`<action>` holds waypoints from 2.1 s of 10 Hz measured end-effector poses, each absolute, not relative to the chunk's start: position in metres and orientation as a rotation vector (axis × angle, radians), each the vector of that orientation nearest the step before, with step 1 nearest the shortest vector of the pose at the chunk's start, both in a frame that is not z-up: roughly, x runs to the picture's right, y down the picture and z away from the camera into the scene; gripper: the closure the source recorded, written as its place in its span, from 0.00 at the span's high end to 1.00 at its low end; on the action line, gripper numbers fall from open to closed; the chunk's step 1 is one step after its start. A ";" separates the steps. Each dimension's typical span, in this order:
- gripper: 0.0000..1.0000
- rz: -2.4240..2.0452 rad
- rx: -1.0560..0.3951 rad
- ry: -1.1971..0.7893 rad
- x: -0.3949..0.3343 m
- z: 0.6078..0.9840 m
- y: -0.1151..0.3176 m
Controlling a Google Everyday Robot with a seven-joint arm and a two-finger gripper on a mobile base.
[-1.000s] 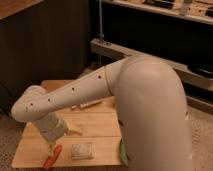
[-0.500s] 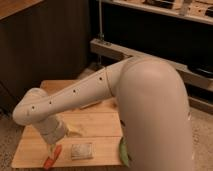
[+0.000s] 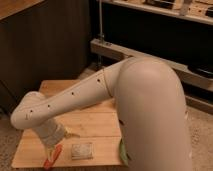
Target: Place the white sponge in the ceramic bowl
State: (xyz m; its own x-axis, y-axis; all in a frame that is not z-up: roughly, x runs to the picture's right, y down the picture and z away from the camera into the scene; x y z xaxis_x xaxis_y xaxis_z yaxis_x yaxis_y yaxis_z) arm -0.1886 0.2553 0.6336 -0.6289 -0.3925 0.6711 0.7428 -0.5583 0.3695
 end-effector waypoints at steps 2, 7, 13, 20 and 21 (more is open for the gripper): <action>0.80 -2.196 -0.692 -0.855 -0.191 0.634 0.258; 0.80 -2.233 -0.685 -0.864 -0.195 0.635 0.265; 0.80 -2.255 -0.682 -0.867 -0.198 0.637 0.268; 0.80 -2.273 -0.682 -0.868 -0.200 0.636 0.270; 0.80 -2.276 -0.681 -0.869 -0.201 0.636 0.271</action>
State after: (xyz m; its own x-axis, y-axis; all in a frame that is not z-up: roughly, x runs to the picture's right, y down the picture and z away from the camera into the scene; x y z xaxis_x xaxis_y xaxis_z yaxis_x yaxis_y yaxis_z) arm -0.2009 0.2705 0.6357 -0.6868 -0.3487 0.6377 0.6850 -0.6040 0.4074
